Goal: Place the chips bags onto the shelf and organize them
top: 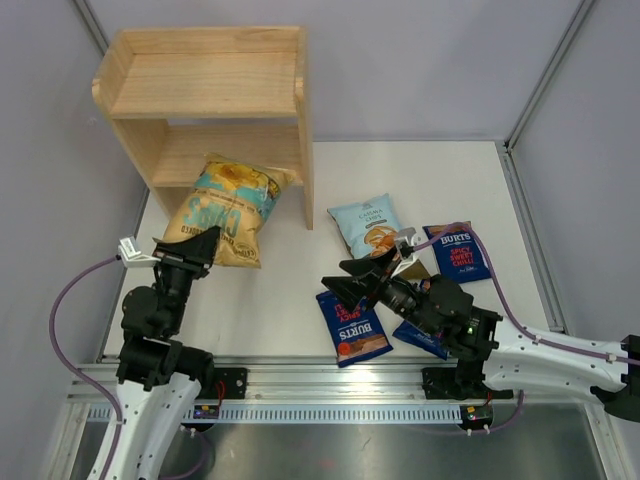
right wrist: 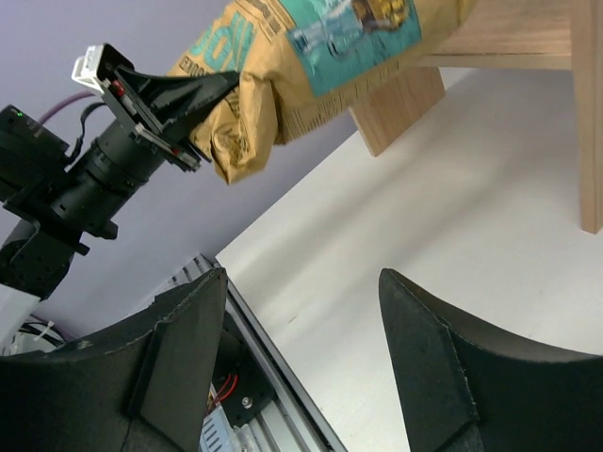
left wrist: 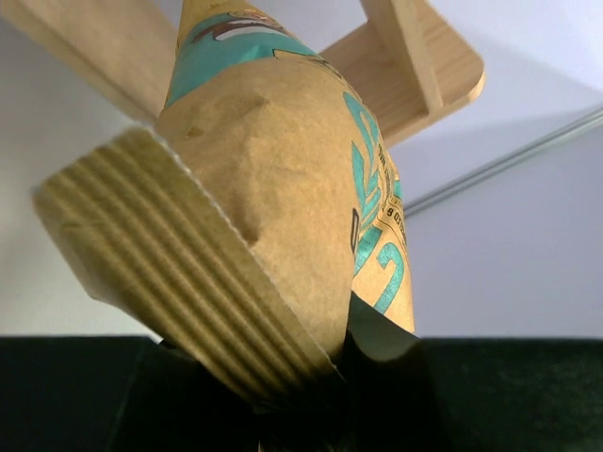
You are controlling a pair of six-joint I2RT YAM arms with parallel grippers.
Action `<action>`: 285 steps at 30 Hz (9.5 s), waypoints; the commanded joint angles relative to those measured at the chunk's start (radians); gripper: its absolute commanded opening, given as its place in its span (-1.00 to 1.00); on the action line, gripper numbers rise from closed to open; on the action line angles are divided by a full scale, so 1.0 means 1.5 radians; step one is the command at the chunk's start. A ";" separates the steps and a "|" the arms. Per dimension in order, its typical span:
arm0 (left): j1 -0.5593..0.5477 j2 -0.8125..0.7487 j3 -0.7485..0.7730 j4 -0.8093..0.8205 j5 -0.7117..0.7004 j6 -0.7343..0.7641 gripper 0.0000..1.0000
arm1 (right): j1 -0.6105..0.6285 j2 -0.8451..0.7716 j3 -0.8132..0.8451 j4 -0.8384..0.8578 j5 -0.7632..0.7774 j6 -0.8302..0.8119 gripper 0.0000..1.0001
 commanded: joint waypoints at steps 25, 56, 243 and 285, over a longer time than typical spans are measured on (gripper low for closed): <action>0.159 0.602 0.182 0.449 -0.100 0.013 -0.58 | 0.004 -0.207 -0.040 -0.170 0.027 -0.003 0.45; 0.218 0.762 0.316 0.170 -0.170 -0.016 0.04 | 0.004 -0.205 0.006 -0.346 0.127 0.049 0.54; -0.471 0.526 0.012 1.054 0.250 0.123 0.98 | -0.748 -0.184 0.117 0.182 -0.582 0.564 -0.60; -0.501 0.232 -0.258 0.757 -0.105 0.185 -1.00 | -0.748 -0.263 0.093 -0.317 -0.507 0.234 0.99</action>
